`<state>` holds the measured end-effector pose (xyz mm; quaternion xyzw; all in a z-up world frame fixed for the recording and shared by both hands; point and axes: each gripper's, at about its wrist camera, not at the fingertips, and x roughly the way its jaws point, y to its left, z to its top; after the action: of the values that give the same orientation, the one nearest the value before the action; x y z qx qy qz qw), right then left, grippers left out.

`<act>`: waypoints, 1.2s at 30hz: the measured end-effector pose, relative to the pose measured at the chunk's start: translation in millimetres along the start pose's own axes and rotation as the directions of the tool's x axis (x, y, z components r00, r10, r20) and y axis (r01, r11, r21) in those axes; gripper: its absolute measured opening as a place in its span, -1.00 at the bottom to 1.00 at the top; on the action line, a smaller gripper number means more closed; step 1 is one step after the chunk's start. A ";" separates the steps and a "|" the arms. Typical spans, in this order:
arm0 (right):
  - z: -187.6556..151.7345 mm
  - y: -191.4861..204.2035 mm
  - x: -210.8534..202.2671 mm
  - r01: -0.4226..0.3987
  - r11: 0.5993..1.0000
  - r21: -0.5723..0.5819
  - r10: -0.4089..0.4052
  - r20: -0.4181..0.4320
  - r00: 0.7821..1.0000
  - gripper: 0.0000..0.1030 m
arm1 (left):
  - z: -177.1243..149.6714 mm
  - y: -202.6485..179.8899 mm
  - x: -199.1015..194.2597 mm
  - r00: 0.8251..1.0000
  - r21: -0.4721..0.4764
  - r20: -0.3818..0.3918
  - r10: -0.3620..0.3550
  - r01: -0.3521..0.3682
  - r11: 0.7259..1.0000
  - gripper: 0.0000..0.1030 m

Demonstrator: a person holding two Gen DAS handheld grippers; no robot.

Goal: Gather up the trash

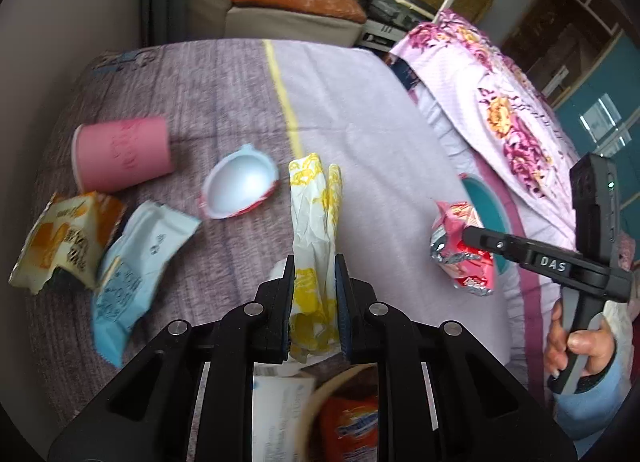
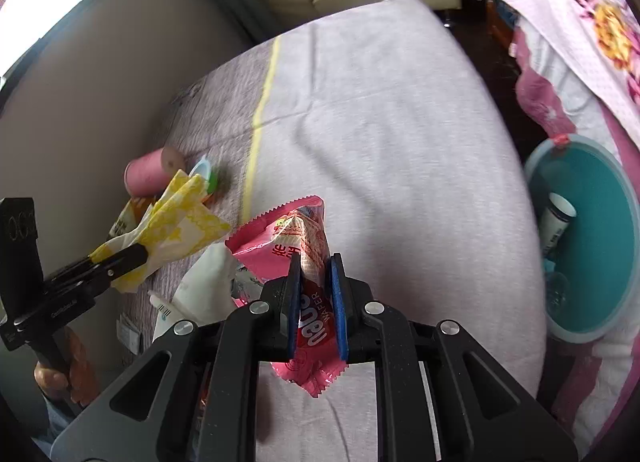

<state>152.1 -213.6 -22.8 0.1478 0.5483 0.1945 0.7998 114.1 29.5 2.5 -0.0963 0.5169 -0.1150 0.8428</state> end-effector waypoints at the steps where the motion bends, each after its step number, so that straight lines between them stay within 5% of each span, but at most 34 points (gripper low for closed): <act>1: 0.1 -7.3 -5.1 0.004 1.000 0.017 -0.004 0.012 1.000 -0.74 | 3.7 -9.0 0.1 1.000 0.011 0.006 -0.012 0.011 1.000 -0.64; 19: -9.2 -121.1 -94.4 0.047 0.977 0.210 -0.090 0.202 0.975 -0.74 | 28.3 -144.9 58.0 0.993 0.178 -0.055 -0.104 0.113 0.978 -0.64; 27: -17.9 -180.8 -135.2 0.085 0.946 0.312 -0.179 0.286 0.941 -0.74 | 33.4 -220.9 89.1 0.989 0.292 -0.097 -0.113 0.137 0.947 -0.64; 36: -28.8 -230.6 -150.6 0.091 0.917 0.390 -0.217 0.292 0.932 -0.73 | 29.9 -270.6 128.5 0.982 0.351 -0.159 -0.098 0.149 0.925 -0.64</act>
<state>110.9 -487.3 -13.3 0.2819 0.4436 -0.0040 0.8507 171.8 -265.4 -17.2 0.0361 0.5370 -0.2673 0.7993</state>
